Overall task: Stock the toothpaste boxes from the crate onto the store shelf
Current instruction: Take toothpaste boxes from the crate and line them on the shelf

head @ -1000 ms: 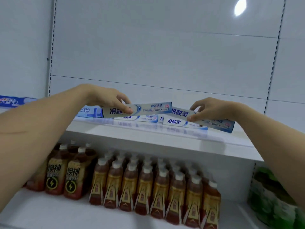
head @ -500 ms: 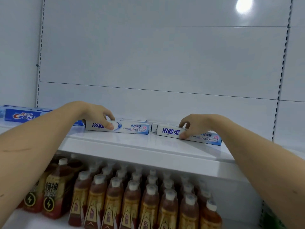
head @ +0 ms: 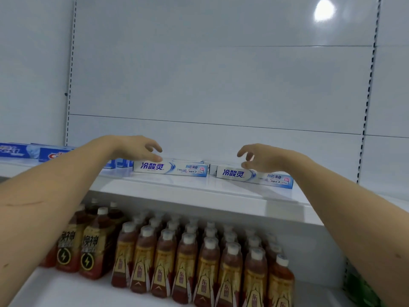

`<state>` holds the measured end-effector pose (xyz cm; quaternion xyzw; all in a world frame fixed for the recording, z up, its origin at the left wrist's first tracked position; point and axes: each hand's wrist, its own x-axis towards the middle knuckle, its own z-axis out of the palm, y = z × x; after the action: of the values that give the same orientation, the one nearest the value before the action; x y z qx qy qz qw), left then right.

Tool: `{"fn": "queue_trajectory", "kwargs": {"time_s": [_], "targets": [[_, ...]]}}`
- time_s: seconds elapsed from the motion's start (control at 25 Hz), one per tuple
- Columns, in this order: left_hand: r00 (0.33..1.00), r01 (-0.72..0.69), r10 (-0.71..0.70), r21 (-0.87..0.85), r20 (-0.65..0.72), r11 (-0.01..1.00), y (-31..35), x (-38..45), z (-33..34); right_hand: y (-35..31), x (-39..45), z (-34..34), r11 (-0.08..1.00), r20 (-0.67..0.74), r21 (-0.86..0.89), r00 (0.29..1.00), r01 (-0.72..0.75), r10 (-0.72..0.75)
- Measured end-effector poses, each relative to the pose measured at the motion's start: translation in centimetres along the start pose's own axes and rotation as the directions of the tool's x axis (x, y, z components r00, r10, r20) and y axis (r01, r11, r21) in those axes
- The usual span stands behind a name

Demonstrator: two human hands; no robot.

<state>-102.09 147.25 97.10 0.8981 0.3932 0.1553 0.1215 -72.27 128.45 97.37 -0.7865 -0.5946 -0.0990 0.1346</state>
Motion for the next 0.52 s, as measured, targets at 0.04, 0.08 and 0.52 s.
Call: {"fn": "queue_trajectory", "kwargs": {"time_s": [0.04,0.08,0.52], "targets": [[0.999,-0.034,0.032,-0.052,-0.038,0.998,0.1,-1.2,0.0,-0.9,-0.6,0.0,0.997,-0.050,0.070,0.999,0.024,-0.020],[0.994,-0.070,0.061,-0.108,-0.086,0.992,0.0,-2.6,0.2,-2.2,-1.3,0.2,0.987,-0.102,0.150,0.994,0.051,-0.035],[0.952,-0.225,-0.119,-0.907,-0.283,0.356,-5.1,-18.4,9.9,-22.9,-13.8,12.6,0.437,-0.392,0.830,0.920,0.346,0.016]]}}
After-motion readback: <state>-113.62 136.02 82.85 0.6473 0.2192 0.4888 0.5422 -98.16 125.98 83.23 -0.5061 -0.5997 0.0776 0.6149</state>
